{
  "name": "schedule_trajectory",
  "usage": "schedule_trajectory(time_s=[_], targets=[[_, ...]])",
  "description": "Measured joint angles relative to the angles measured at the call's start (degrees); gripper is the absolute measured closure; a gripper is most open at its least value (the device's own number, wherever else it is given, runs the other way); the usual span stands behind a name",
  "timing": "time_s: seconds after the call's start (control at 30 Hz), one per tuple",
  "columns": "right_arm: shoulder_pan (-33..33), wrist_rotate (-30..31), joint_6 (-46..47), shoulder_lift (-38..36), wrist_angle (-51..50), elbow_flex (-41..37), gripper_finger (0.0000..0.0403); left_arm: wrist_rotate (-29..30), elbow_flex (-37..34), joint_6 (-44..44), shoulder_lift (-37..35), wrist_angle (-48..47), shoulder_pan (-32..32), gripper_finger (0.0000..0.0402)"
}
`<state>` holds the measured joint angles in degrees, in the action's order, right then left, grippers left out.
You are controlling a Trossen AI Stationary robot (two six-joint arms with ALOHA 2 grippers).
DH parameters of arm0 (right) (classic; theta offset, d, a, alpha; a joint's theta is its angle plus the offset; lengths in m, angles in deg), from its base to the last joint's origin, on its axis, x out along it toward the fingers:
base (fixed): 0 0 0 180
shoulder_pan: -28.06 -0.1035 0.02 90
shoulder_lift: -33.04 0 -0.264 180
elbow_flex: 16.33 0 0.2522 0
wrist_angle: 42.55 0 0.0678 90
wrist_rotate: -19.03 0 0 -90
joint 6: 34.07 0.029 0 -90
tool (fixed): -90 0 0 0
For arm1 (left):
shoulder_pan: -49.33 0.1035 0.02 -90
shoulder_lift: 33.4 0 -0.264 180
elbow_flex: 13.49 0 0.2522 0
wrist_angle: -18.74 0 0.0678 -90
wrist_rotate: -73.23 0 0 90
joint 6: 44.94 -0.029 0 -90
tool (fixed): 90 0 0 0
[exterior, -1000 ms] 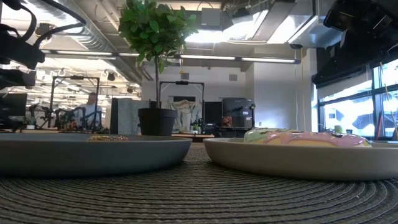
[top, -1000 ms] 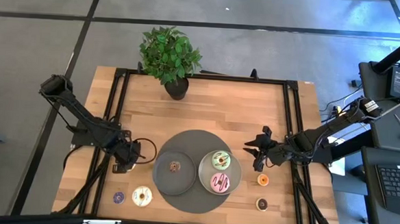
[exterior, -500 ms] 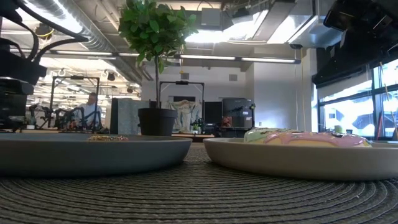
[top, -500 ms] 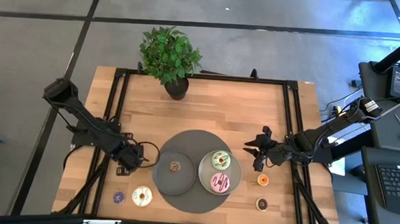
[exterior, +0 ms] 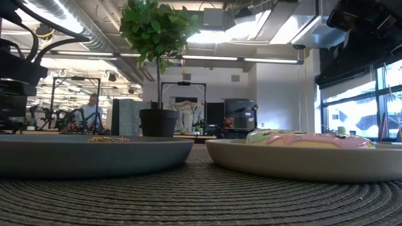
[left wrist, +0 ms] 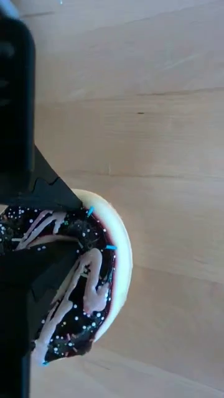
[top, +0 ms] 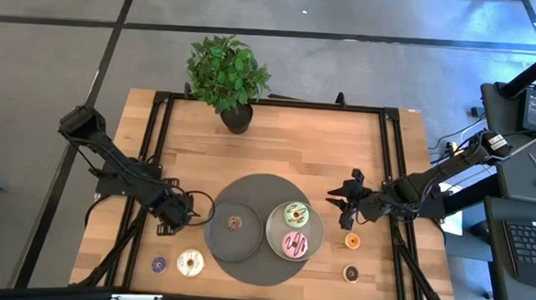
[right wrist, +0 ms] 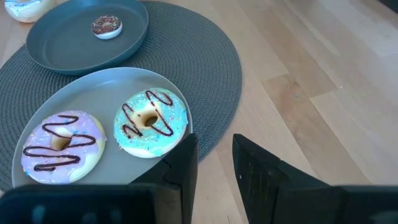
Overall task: Pick & Place donuts
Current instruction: Put the black donut on the light gray plate
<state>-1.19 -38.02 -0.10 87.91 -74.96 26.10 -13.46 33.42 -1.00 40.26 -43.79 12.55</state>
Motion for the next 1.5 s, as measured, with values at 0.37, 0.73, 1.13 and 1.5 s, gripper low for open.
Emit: schedule_trajectory(time_s=[0.37,0.73,1.13,1.5], targets=[[0.0,0.0,0.0,0.0,0.0,0.0,0.0299,0.0,0.3,6.2,-0.1,-1.0,0.1,0.0392],[0.0,0.0,0.0,0.0,0.0,0.0,0.0299,5.9,11.3,5.8,0.0,-12.5,0.2,0.0397],[0.0,0.0,0.0,0.0,0.1,0.0,0.0299,25.7,22.3,-5.5,0.0,-1.0,3.7,0.0398],[0.0,0.0,0.0,0.0,1.2,0.0,0.0299,11.2,22.6,-35.9,8.8,34.3,18.5,0.0398]])
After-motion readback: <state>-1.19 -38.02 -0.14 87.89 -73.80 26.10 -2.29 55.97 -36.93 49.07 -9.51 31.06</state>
